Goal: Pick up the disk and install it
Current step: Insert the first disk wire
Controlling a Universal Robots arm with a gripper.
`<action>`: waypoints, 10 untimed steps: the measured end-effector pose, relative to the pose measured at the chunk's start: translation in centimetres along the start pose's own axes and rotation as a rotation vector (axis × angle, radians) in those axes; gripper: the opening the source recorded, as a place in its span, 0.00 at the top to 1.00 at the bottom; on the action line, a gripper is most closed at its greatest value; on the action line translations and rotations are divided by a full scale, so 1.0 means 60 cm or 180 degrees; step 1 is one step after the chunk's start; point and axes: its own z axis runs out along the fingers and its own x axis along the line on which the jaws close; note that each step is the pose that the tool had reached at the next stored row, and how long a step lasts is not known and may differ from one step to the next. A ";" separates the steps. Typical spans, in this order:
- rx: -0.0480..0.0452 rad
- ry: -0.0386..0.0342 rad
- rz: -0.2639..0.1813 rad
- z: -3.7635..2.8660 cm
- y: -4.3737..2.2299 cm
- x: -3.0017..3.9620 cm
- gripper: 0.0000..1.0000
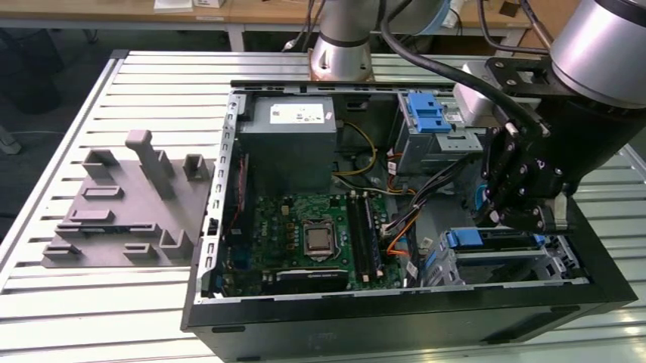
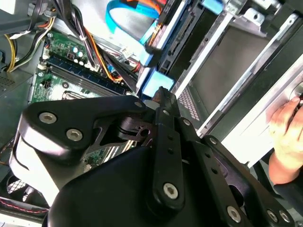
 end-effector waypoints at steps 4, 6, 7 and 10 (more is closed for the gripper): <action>0.0000 0.0000 0.0000 0.000 -0.016 -0.001 0.89; 0.0000 0.0000 0.0000 0.000 -0.025 -0.002 0.89; 0.0000 0.0000 0.0000 0.000 -0.030 -0.002 0.89; 0.0000 0.0000 0.0000 0.000 -0.043 -0.003 0.89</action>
